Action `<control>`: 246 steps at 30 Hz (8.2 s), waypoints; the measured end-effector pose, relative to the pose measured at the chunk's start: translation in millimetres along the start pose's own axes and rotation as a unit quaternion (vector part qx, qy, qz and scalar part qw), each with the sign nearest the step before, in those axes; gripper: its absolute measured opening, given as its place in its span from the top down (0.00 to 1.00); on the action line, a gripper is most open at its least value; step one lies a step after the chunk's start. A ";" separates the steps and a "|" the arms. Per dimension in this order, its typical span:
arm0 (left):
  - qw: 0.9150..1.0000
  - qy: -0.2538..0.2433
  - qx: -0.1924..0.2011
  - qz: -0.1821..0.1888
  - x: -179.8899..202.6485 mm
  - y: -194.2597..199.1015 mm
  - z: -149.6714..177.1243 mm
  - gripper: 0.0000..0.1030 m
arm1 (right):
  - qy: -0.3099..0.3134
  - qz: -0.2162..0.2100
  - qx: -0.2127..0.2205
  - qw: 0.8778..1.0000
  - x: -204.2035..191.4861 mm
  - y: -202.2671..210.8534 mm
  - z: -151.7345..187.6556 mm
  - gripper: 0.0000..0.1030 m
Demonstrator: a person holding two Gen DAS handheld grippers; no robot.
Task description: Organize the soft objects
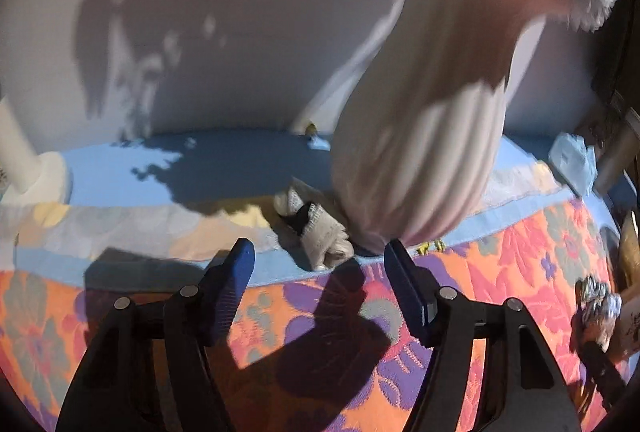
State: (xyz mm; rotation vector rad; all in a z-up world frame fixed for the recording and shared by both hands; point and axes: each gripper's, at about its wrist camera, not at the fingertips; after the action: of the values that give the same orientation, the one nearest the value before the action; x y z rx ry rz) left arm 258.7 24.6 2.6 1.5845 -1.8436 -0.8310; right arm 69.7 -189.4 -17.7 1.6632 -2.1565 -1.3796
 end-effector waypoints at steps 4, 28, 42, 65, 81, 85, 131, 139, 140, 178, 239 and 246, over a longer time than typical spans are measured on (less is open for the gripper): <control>1.000 -0.028 -0.008 0.006 8.4 -5.8 0.2 0.48 | 0.008 0.008 -0.003 1.000 -9.7 -10.9 -3.2 0.17; 0.998 -0.047 -0.030 0.007 -2.9 -31.3 -17.2 0.64 | 0.026 -0.007 -0.012 1.000 -15.1 -17.3 -2.4 0.15; 0.999 -0.026 0.007 0.018 -23.8 -8.0 -11.7 0.91 | 0.074 -0.068 -0.042 0.994 -31.3 -24.8 1.6 0.74; 0.999 0.009 0.034 0.031 -44.8 44.4 39.9 0.91 | 0.126 0.100 0.071 0.984 -54.9 3.1 -21.4 0.11; 0.997 -0.011 0.049 0.053 -22.1 62.1 55.0 0.91 | 0.067 0.020 -0.015 0.997 -27.6 -37.1 -22.8 0.60; 0.996 -0.003 0.052 0.066 -9.7 81.2 75.9 0.91 | 0.080 -0.035 -0.016 0.996 -27.8 -18.1 -11.3 0.60; 0.955 -0.194 0.109 0.197 411.0 243.9 49.9 0.91 | -0.002 -0.101 0.107 0.989 263.7 191.1 -172.1 0.58; 0.959 -0.186 0.040 0.210 434.4 194.0 44.2 0.65 | -0.029 -0.115 0.021 0.993 287.8 148.5 -187.0 0.37; 0.960 -0.189 0.038 0.205 434.3 191.7 46.4 0.65 | -0.032 -0.116 0.020 0.993 290.4 150.0 -185.4 0.37; 0.978 0.036 0.147 -0.140 76.9 244.6 149.1 0.01 | 0.293 -0.180 0.035 0.938 3.0 148.6 38.7 0.20; 0.988 0.047 0.068 -0.128 73.0 147.5 162.8 0.01 | 0.283 -0.114 0.002 0.952 16.7 71.8 46.2 0.10; 0.988 0.049 0.068 -0.130 74.1 147.8 163.3 0.01 | 0.287 -0.113 0.001 0.951 16.4 71.7 46.2 0.10</control>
State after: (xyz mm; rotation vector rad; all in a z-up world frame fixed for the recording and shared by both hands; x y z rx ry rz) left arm 30.4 -17.7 10.9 1.9464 -1.6790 -0.7346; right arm -14.7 -175.4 -2.8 2.0404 -1.6757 -0.7787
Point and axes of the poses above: each gripper's, at about its wrist camera, not at the fingertips, and y roughly against the way its jaws point, x to its right, z to its underside, and after that the axes turned 7 degrees about -z, right-handed
